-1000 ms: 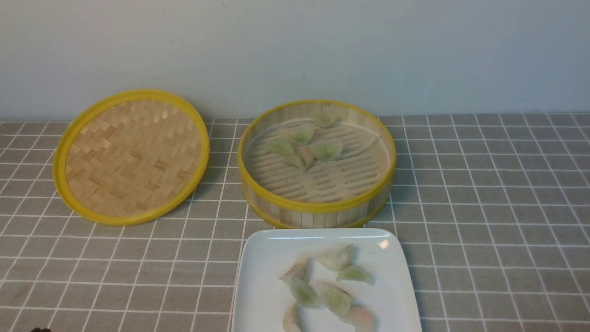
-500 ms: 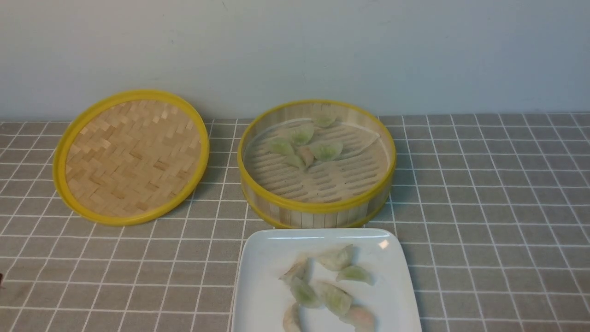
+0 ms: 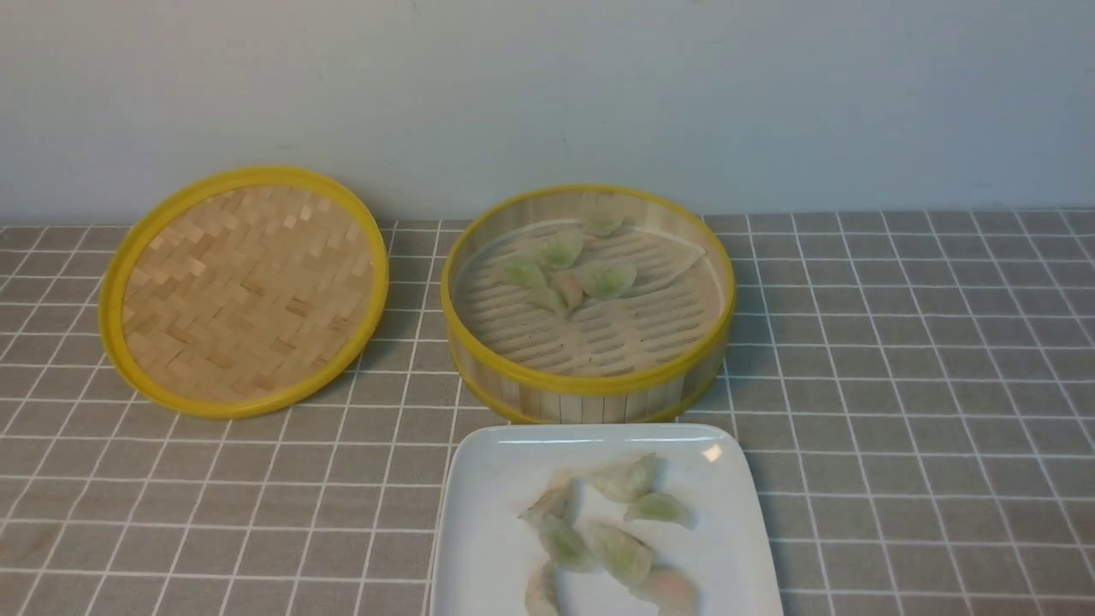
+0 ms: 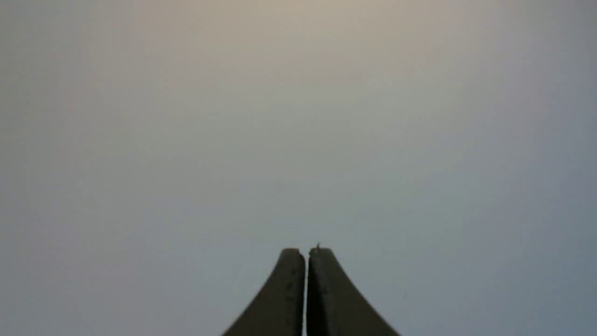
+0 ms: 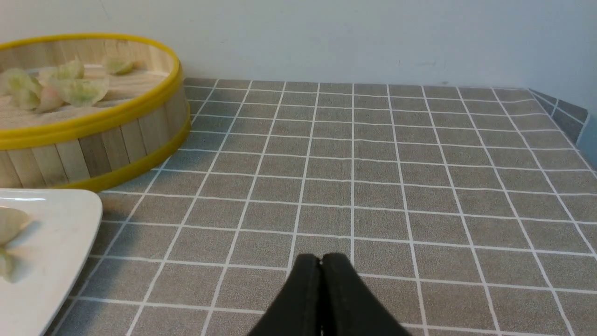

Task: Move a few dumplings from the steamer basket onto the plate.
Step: Use the left arm to grab a dumpling from the steamer

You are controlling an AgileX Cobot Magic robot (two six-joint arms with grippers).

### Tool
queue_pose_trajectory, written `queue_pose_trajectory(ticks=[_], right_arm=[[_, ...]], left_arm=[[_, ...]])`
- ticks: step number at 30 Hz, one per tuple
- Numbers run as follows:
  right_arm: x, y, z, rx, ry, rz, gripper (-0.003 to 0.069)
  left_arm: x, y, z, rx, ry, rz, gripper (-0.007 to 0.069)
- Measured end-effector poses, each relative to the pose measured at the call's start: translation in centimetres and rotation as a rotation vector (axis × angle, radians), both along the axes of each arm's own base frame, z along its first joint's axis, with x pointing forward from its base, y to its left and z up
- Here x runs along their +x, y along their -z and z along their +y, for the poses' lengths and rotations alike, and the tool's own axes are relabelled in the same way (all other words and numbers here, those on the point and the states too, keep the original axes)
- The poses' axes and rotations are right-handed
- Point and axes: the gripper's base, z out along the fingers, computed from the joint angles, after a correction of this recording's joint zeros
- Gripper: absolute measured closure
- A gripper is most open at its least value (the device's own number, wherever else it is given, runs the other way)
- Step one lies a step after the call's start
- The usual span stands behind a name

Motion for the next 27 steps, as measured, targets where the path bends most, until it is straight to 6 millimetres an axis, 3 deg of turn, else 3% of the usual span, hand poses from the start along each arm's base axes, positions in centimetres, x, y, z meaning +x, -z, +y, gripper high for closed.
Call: queue_pose_trajectory(ticks=[3,5,7,9,10,12,15,18,27], right_arm=[[0.0,0.0,0.0,0.000,0.000,0.000,0.0673],[0.0,0.0,0.0,0.000,0.000,0.001,0.0673],[0.0,0.0,0.0,0.000,0.000,0.001,0.0673],[0.0,0.0,0.0,0.001,0.000,0.001,0.0673],[0.0,0.0,0.0,0.001,0.000,0.001,0.0673],[0.0,0.0,0.0,0.001,0.000,0.001,0.0673],[0.0,0.0,0.0,0.001,0.000,0.001,0.0673],[0.0,0.0,0.0,0.001,0.000,0.001,0.0673],[0.0,0.0,0.0,0.001,0.000,0.001,0.0673]], left_arm=[[4.0,-3.7,-0.5,0.147,0.009,0.415,0.0629],[7.4,-4.8,-0.6,0.232,0.013,0.681,0.0629],[9.5,-4.9,-0.8,0.305,0.033,0.836,0.0629],[14.4,-4.1,-1.5,0.437,0.149,1.135,0.0629],[14.8,-4.0,-1.6,0.442,0.156,1.139,0.0629],[18.9,-2.4,-2.6,0.481,0.293,1.309,0.0629],[23.8,-0.4,-4.5,0.545,0.450,1.386,0.0629],[26.6,0.9,-6.5,0.603,0.522,1.399,0.0629],[32.3,3.0,-14.7,0.869,0.686,1.294,0.0629]])
